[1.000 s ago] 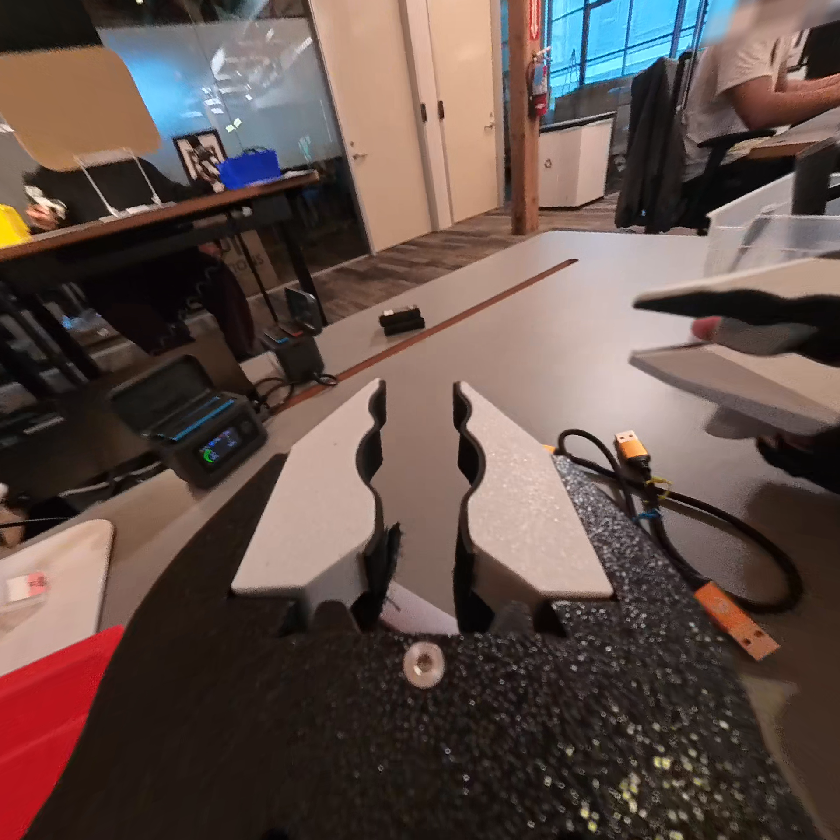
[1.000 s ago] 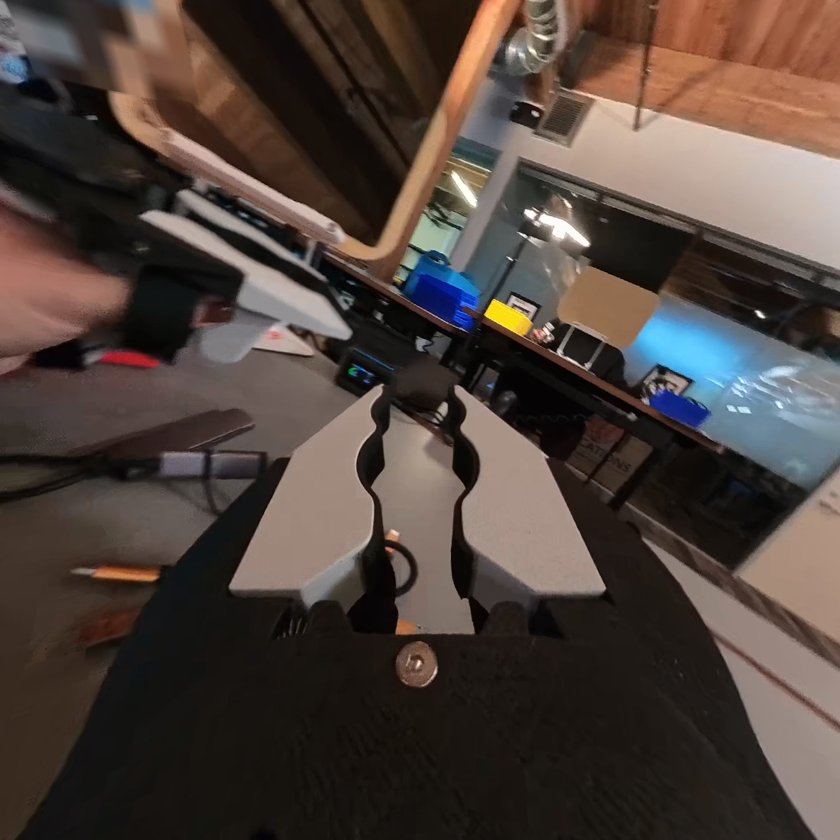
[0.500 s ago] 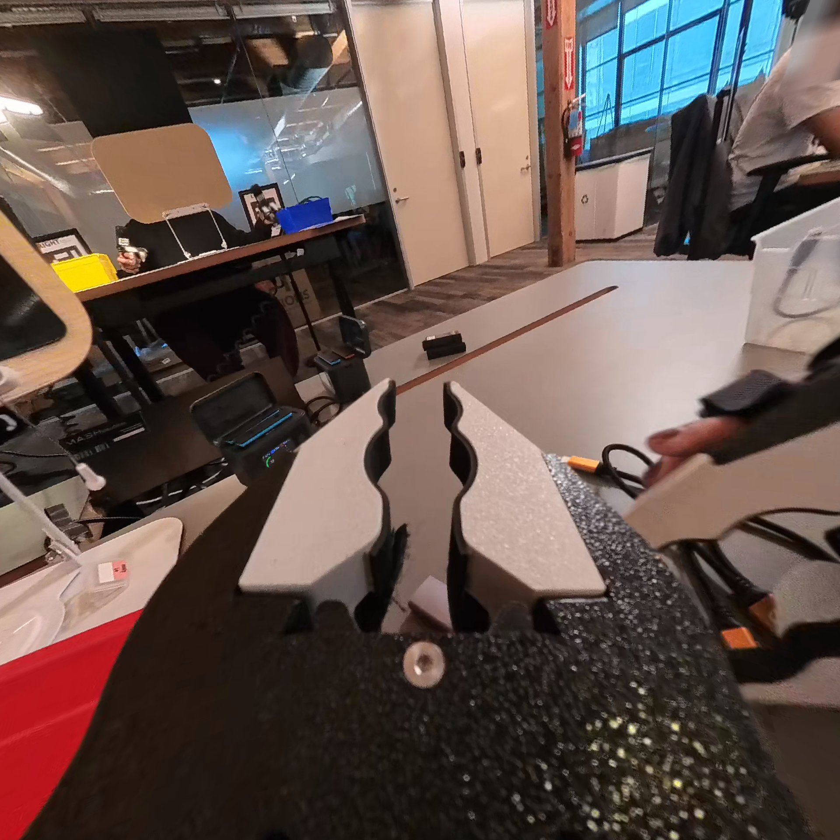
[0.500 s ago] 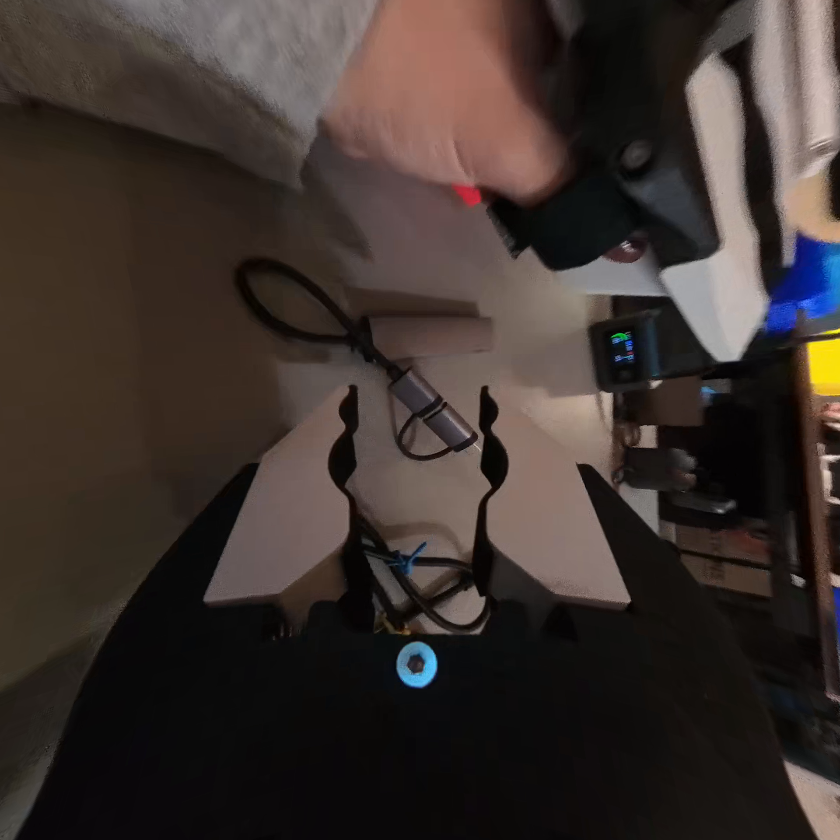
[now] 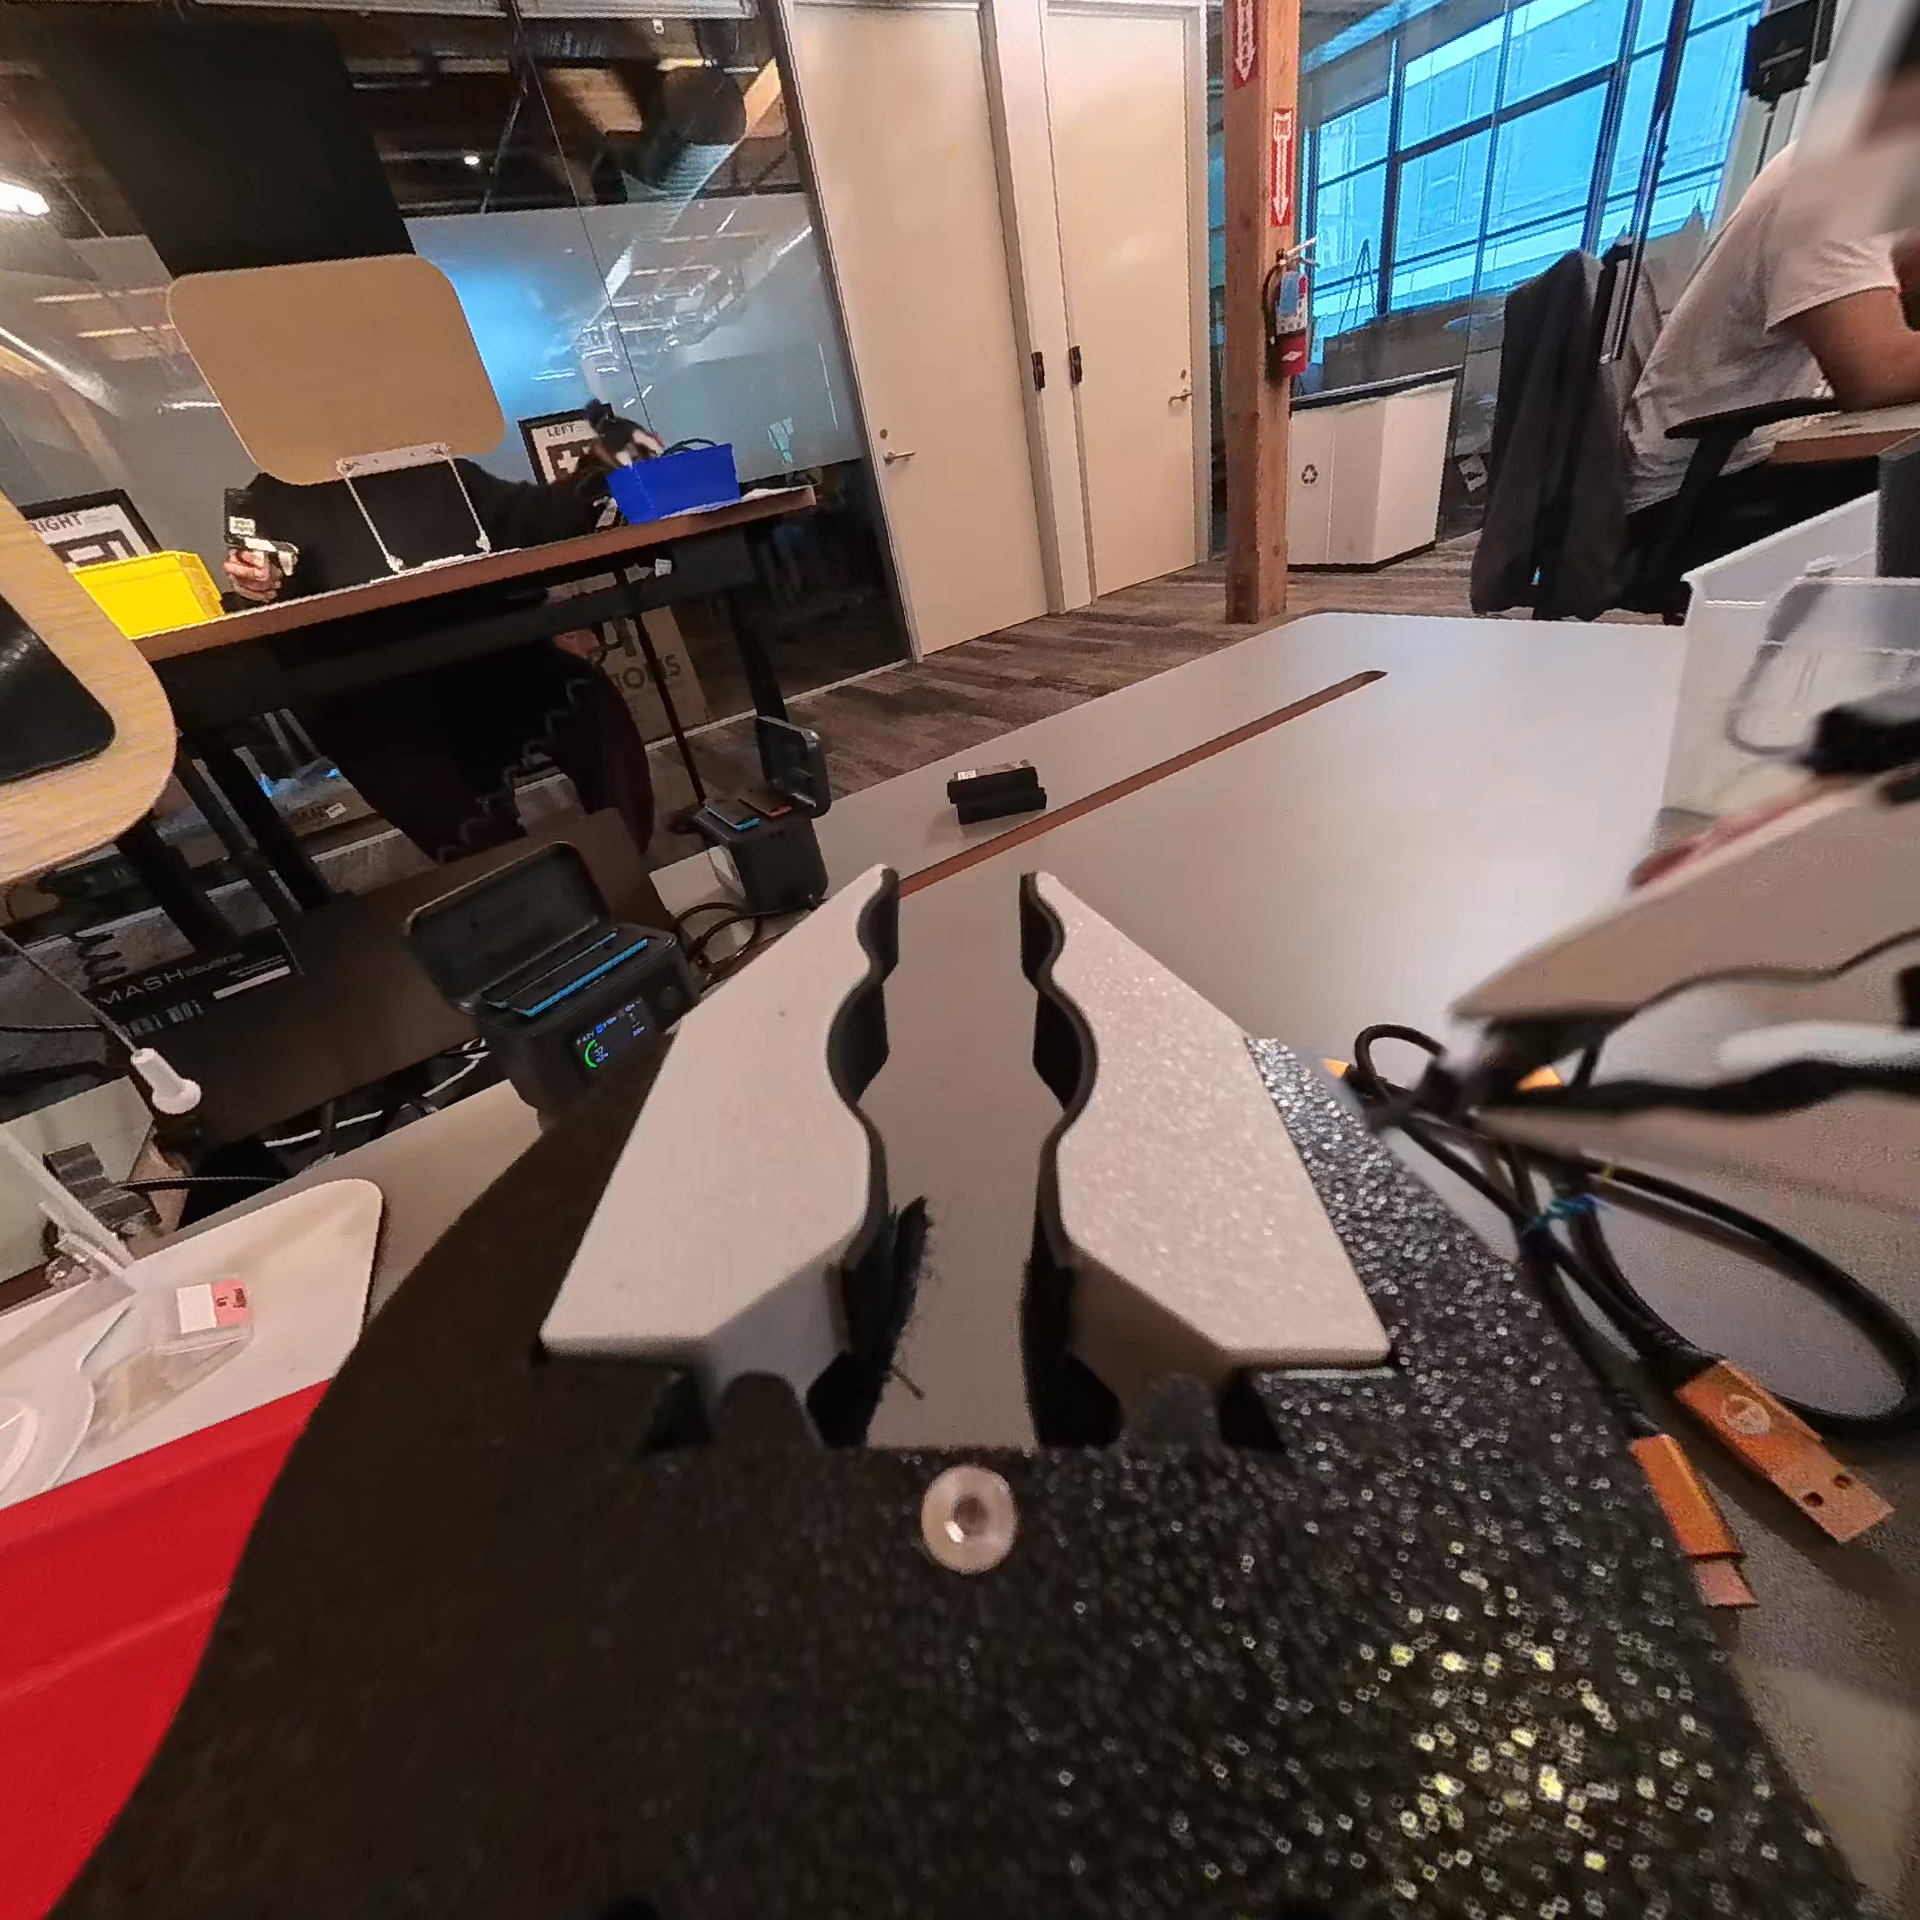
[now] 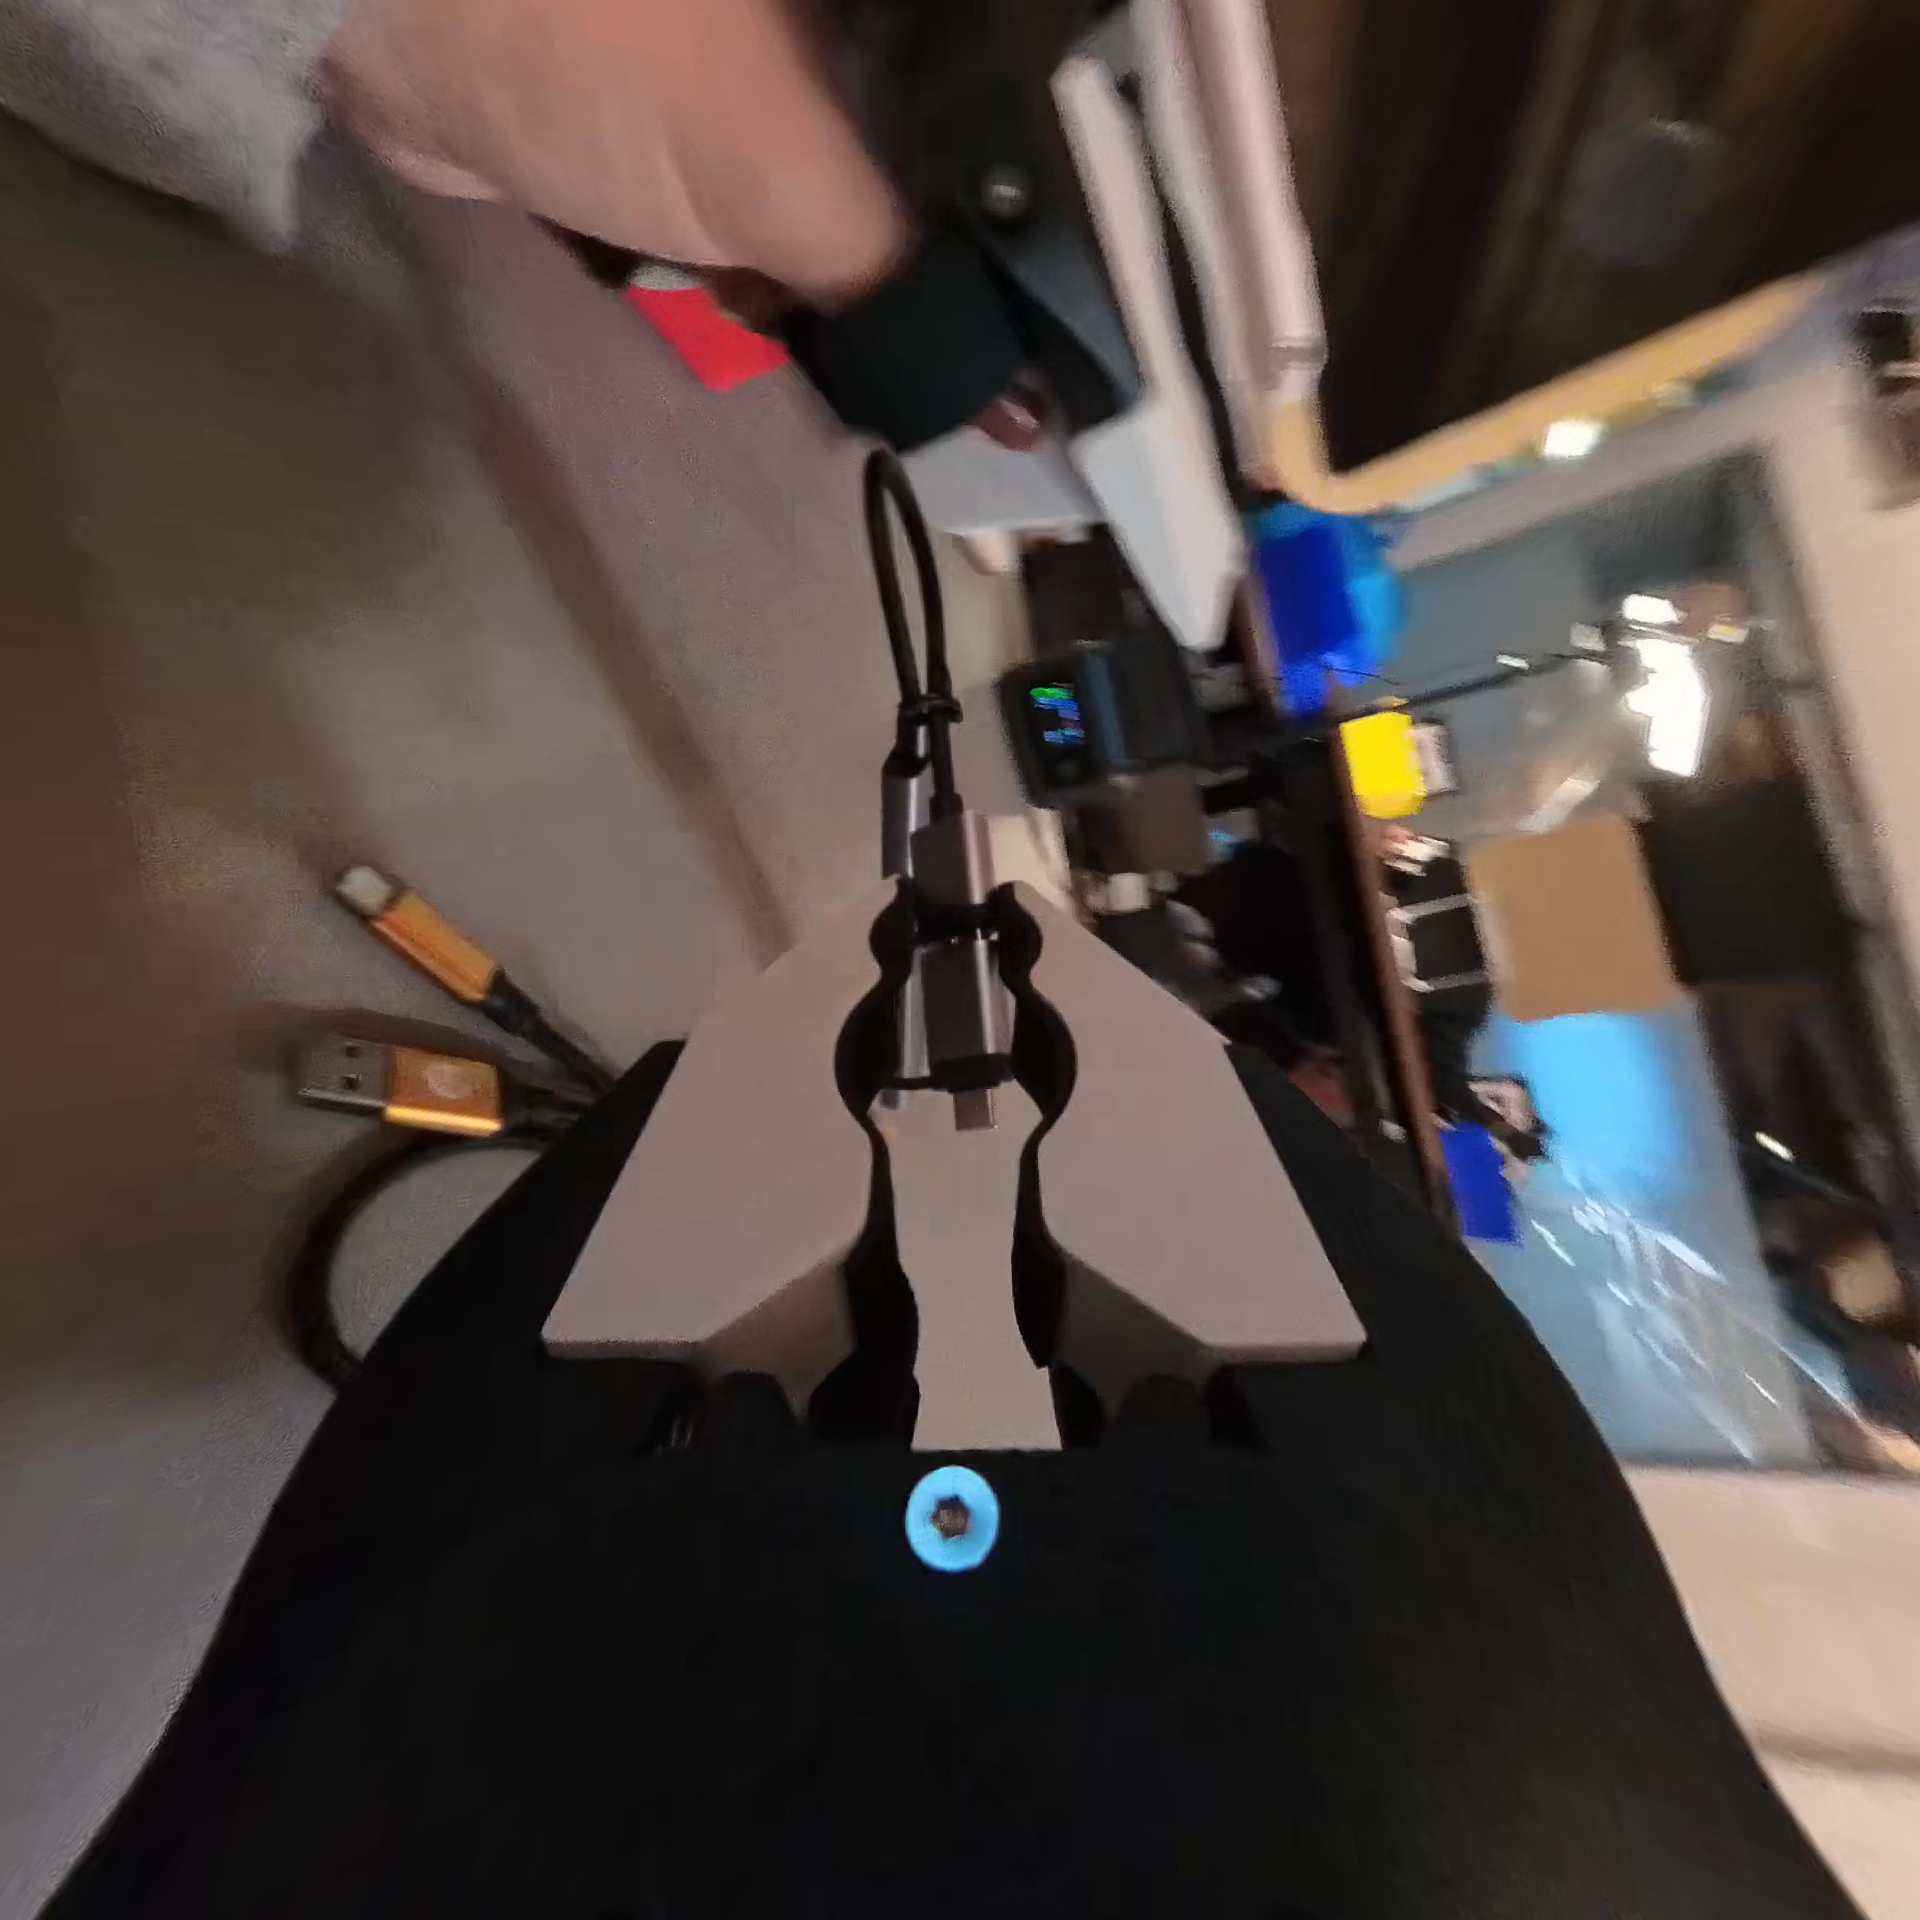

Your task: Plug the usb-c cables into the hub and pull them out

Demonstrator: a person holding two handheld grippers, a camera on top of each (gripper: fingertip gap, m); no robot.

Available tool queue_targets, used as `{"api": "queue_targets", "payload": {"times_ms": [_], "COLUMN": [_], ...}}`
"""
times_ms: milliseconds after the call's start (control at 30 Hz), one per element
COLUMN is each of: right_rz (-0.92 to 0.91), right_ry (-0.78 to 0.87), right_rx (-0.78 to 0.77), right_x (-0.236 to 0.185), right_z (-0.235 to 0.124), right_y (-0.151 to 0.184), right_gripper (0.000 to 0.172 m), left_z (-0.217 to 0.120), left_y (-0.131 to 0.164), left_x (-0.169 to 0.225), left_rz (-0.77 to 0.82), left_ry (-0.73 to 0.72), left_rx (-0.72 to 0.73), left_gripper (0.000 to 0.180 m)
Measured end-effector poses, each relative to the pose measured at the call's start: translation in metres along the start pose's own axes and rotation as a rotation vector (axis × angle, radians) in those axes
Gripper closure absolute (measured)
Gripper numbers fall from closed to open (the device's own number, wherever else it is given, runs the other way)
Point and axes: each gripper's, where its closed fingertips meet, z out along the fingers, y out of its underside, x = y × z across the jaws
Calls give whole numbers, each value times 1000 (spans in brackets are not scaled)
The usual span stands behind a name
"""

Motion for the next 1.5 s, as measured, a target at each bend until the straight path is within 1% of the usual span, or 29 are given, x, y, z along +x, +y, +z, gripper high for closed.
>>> {"api": "queue_targets", "payload": {"times_ms": [33,100,167,200,233,267,300,333,367,433,500,533,600,633,700,767,833,867,933,967,1033,1067,1100,1167,1233,1267,1367,1433,1500], "right_rz": [25,112,227,294,364,431,484,517,541,622,677,693,707,712,718,724,738,746,762,781,828,866,906,960,926,892,815,801,789], "right_ry": [75,161,158,140,127,83,16,-33,-100,-244,-344,-382,-402,-404,-401,-398,-410,-413,-346,-269,-137,-111,-124,-220,-328,-336,-332,-331,-341], "right_rx": [8,27,84,119,156,200,249,295,335,377,408,418,423,424,414,403,413,424,456,474,524,553,574,534,426,383,343,329,321], "right_x": [9,19,24,28,34,35,34,32,28,18,13,10,9,9,10,10,9,9,19,31,53,60,63,53,29,21,10,7,4], "right_z": [-8,-22,-32,-36,-41,-45,-50,-56,-62,-72,-80,-83,-85,-85,-85,-84,-84,-84,-82,-81,-84,-87,-89,-85,-74,-68,-59,-56,-55], "right_y": [4,13,15,14,15,14,12,11,10,9,6,4,4,4,7,10,10,8,6,8,13,15,17,20,20,20,15,15,16], "right_gripper": [158,158,158,159,158,158,158,158,159,159,159,159,159,159,159,159,159,159,157,155,134,130,126,125,126,127,143,149,152], "left_z": [0,1,4,4,-1,-11,-15,-13,-10,-4,-7,-12,-25,-31,-32,-36,-37,-35,-29,-24,-20,-20,-21,-26,-30,-30,-30,-32,-34], "left_y": [0,3,7,6,5,5,6,10,17,30,31,29,28,29,33,40,40,37,30,24,8,-3,-15,-33,-41,-42,-38,-36,-36], "left_x": [0,3,16,32,59,86,104,112,119,129,147,158,178,185,191,194,192,190,183,177,163,156,148,135,129,128,135,142,148], "left_rz": [6,27,50,63,88,110,99,65,57,132,178,173,155,146,136,137,119,106,72,58,-3,-60,-119,-211,-252,-248,-187,-177,-180], "left_ry": [0,16,103,204,373,542,640,679,705,717,768,821,940,987,1014,1051,1056,1038,985,936,874,858,842,830,831,825,826,854,880], "left_rx": [-1,-14,-26,-15,14,40,53,40,10,-53,-56,-50,-58,-67,-99,-148,-146,-137,-110,-74,19,77,142,250,297,304,282,268,266], "left_gripper": [159,158,147,137,118,92,77,68,64,70,87,100,124,128,133,148,167,171,172,173,173,173,173,173,174,174,174,174,174]}}
